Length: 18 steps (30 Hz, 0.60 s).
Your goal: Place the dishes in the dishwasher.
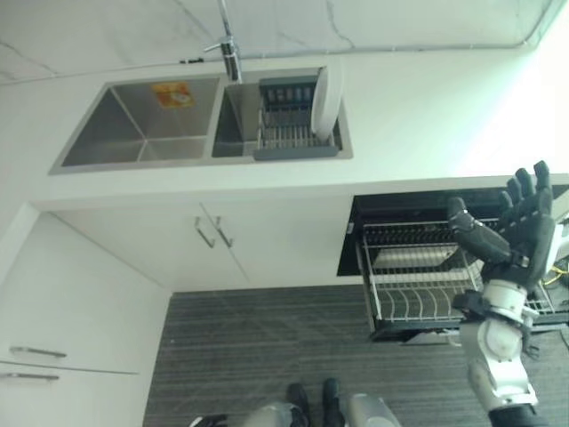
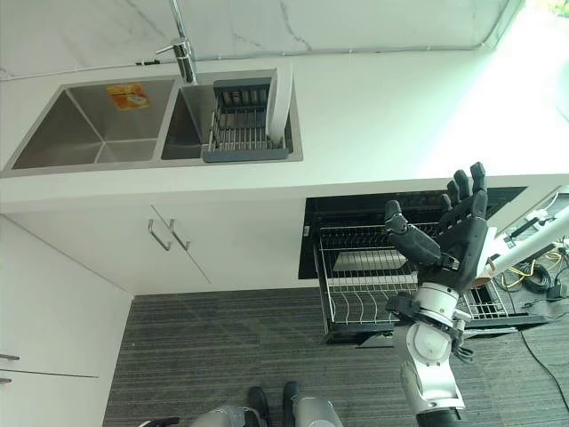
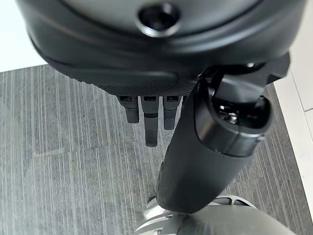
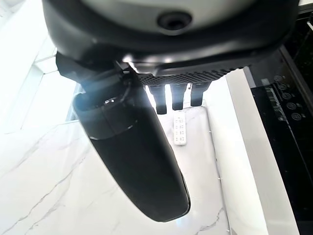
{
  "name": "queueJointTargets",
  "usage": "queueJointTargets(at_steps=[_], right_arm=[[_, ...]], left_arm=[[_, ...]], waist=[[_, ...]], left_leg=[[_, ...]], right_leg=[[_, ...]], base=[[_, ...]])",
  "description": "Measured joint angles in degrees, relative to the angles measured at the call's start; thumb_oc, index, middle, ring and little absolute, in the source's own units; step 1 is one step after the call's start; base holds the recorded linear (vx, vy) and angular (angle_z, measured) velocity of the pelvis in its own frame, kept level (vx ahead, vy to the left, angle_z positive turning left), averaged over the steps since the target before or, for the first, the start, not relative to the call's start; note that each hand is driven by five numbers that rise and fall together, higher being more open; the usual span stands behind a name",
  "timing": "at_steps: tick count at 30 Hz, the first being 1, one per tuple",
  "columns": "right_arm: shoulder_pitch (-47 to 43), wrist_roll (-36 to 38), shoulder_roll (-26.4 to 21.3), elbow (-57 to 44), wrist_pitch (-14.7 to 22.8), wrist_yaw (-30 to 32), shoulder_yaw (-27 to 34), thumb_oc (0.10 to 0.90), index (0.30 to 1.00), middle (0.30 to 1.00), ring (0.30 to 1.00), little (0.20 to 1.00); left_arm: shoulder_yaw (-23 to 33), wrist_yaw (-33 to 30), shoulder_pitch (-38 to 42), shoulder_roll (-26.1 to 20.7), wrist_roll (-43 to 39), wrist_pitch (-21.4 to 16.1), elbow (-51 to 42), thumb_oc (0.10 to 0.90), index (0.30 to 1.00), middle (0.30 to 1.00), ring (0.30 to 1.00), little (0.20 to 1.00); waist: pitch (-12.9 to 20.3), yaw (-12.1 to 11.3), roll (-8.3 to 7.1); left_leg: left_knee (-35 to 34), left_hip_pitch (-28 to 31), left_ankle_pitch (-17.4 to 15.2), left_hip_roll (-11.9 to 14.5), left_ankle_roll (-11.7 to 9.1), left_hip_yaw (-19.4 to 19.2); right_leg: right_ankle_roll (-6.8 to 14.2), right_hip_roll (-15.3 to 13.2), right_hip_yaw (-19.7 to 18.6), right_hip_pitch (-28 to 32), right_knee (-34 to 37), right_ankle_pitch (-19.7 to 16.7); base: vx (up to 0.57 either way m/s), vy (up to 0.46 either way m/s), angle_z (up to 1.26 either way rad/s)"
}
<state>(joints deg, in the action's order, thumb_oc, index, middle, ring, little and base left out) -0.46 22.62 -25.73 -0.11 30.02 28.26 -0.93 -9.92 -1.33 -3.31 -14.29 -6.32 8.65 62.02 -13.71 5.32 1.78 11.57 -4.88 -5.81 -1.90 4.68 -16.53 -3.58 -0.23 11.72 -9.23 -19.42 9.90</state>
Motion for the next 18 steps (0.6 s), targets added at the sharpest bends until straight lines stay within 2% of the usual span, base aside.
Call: queueJointTargets(at_steps=[2, 3, 4, 5, 6, 7, 8, 9, 10, 11, 12, 13, 14, 16, 18], right_arm=[[0.0, -0.4, -1.2, -0.3, 1.0, -1.4, 0.0, 0.800, 0.900, 0.900, 0.900, 0.900], [0.0, -1.2, -2.1, -0.7, 1.0, -2.1, 0.0, 0.800, 0.900, 0.900, 0.900, 0.900], [0.0, -2.2, -2.5, -1.5, 1.0, -2.2, 0.0, 0.800, 0.900, 0.900, 0.900, 0.900], [-0.2, -3.1, -3.1, -2.2, 1.1, -2.7, -0.1, 0.800, 0.900, 0.900, 0.900, 0.900], [-1.8, -4.3, -4.0, -2.1, 1.4, -3.9, -0.4, 0.800, 0.900, 0.900, 0.900, 0.900], [-4.0, -4.5, -3.6, -1.9, 1.4, -4.7, -1.0, 0.800, 0.900, 0.900, 0.900, 0.900], [-5.5, -4.5, -3.6, -1.9, 1.4, -5.2, -1.8, 0.800, 0.900, 0.900, 0.900, 0.900], [-6.9, -4.5, -3.7, -1.9, 1.4, -5.4, -2.8, 0.800, 0.900, 0.900, 0.900, 0.900], [-10.2, -4.5, -4.1, -2.0, 1.3, -5.6, -3.5, 0.800, 0.900, 0.900, 0.900, 0.900], [-12.2, -4.4, -4.4, -2.0, 1.1, -6.0, -3.5, 0.800, 0.900, 0.900, 0.900, 0.900], [-12.7, -3.7, -4.4, -2.1, -0.2, -6.3, -3.5, 0.800, 0.900, 0.900, 0.900, 0.900], [-12.8, -3.0, -5.0, -2.2, -0.8, -6.5, -3.4, 0.800, 0.900, 0.900, 0.900, 0.900], [-13.0, -1.9, -5.3, -2.2, -1.2, -6.4, -3.1, 0.800, 0.900, 0.900, 0.900, 0.900], [-12.9, 0.2, -5.3, -2.3, -2.0, -6.6, -2.3, 0.800, 0.900, 0.900, 0.900, 0.900], [-12.4, 1.3, -5.3, -2.3, -3.3, -7.1, -2.2, 0.800, 0.900, 0.900, 0.900, 0.900]], left_arm=[[-0.1, -0.2, 0.1, 0.3, 0.0, -0.2, 0.3, 0.800, 0.900, 0.900, 0.900, 0.900], [0.0, -0.6, 0.2, 0.3, 0.0, -0.4, 0.7, 0.800, 0.900, 0.900, 0.900, 0.900], [0.1, -0.9, 1.0, -0.2, 0.0, -0.9, 1.1, 0.800, 0.900, 0.900, 0.900, 0.900], [0.5, -1.0, 1.4, -0.2, 0.0, -1.1, 1.1, 0.800, 0.900, 0.900, 0.900, 0.900], [0.9, -1.0, 1.5, -0.2, -0.1, -1.2, 0.9, 0.800, 0.900, 0.900, 0.900, 0.900], [1.0, -1.0, 1.5, -0.3, -0.1, -1.1, 0.9, 0.800, 0.900, 0.900, 0.900, 0.900], [0.8, -1.0, 1.3, -0.1, 0.0, -1.1, 0.9, 0.800, 0.900, 0.900, 0.900, 0.900], [0.5, -1.1, 0.4, 0.1, 0.0, -1.1, 0.9, 0.800, 0.900, 0.900, 0.900, 0.900], [0.6, -1.8, 0.2, 0.4, -0.1, -1.5, 0.9, 0.800, 0.900, 0.900, 0.900, 0.900], [0.8, -2.2, 0.6, 0.9, -0.1, -1.4, 1.5, 0.800, 0.900, 0.900, 0.900, 0.900], [0.7, -2.1, 0.6, 1.8, -0.2, -1.3, 1.9, 0.800, 0.900, 0.900, 0.900, 0.900], [1.2, -2.0, 0.7, 1.9, -0.2, -1.3, 2.7, 0.800, 0.900, 0.900, 0.900, 0.900], [1.2, -2.2, 1.3, 1.9, -0.2, -1.2, 3.3, 0.800, 0.900, 0.900, 0.900, 0.900], [0.9, -2.7, 1.8, 1.8, 0.0, -1.1, 3.3, 0.800, 0.900, 0.900, 0.900, 0.900], [0.5, -3.1, 1.1, 1.8, -0.1, -0.3, 3.3, 0.800, 0.900, 0.900, 0.900, 0.900]], waist=[[0.3, -0.1, 0.21], [0.3, -0.3, -0.58], [0.1, -0.8, -2.32], [0.0, -1.4, -2.73], [0.0, -2.5, -2.61], [-0.1, -2.9, -2.75], [-0.1, -3.6, -2.82], [-0.1, -4.3, -2.73], [-0.5, -5.6, -1.77], [-2.3, -5.6, -0.99], [-2.4, -5.9, -1.23], [-2.4, -5.4, -1.17], [-2.3, -5.0, -1.01], [-2.1, -3.9, -0.70], [-1.8, -3.6, 0.04]], left_leg=[[-1.2, 0.7, 1.1, -0.5, -1.5, 0.0], [-0.5, 0.8, 2.4, -1.4, -3.4, 0.3], [7.2, -2.8, 3.9, -1.8, -5.8, 1.8], [14.9, -6.8, 4.2, -1.0, -6.4, 3.5], [24.6, -12.5, 4.0, 0.0, -6.4, 6.8], [26.6, -15.5, 3.2, 0.4, -5.8, 8.7], [19.5, -15.5, 2.8, 0.8, -5.6, 9.1], [8.9, -14.5, 3.8, 1.1, -5.8, 10.4], [-2.1, -14.2, 6.6, 2.8, -8.0, 13.1], [-0.9, -15.7, 7.9, 4.4, -8.9, 16.0], [0.8, -16.2, 8.3, 4.6, -8.1, 16.4], [1.6, -15.7, 7.7, 4.7, -6.9, 12.9], [2.6, -14.8, 7.1, 4.8, -6.1, 10.9], [3.2, -11.0, 6.7, 3.9, -6.4, 11.2], [-0.1, -4.9, 7.1, 3.9, -4.3, 11.5]], right_leg=[[-1.0, -0.4, -0.1, 0.0, -0.8, 0.7], [-1.9, -1.3, -0.2, -0.3, -2.1, 1.5], [-2.8, -3.0, -0.5, -0.3, -2.7, 2.3], [-2.7, -3.0, -0.6, 0.7, -2.4, 1.8], [-2.9, -1.7, -1.2, 0.9, -2.3, 1.8], [-2.5, -0.8, -1.9, 0.9, -2.2, 1.7], [-1.6, 0.1, -2.8, 1.9, -0.8, 1.3], [0.6, 1.0, -3.2, 3.0, 0.8, 1.2], [1.3, 1.6, -2.5, 2.4, -1.1, 2.6], [-1.1, 3.5, -2.5, 4.0, -1.7, 2.6], [-1.8, 3.8, -3.2, 5.0, -1.2, 3.0], [-2.4, 3.8, -3.0, 7.0, 1.0, 2.2], [-2.7, 3.7, -3.1, 8.2, 2.5, 1.7], [-2.9, 3.7, -3.2, 9.0, 3.6, 1.4], [-1.4, 4.1, -3.1, 8.9, 3.1, 2.4]], base=[[0.04, -0.160, 0.02], [0.04, -0.139, 0.16], [0.13, -0.052, 0.17], [0.16, 0.014, 0.03], [0.26, 0.133, -0.25], [0.25, 0.163, -0.47], [0.27, 0.170, -0.53], [0.26, 0.137, -0.89], [0.28, 0.171, -0.82], [0.29, 0.208, -1.01], [0.26, 0.214, -0.47], [0.20, 0.145, -0.32], [0.17, 0.088, 0.04], [0.11, 0.041, -0.02], [0.06, 0.019, -0.09]])
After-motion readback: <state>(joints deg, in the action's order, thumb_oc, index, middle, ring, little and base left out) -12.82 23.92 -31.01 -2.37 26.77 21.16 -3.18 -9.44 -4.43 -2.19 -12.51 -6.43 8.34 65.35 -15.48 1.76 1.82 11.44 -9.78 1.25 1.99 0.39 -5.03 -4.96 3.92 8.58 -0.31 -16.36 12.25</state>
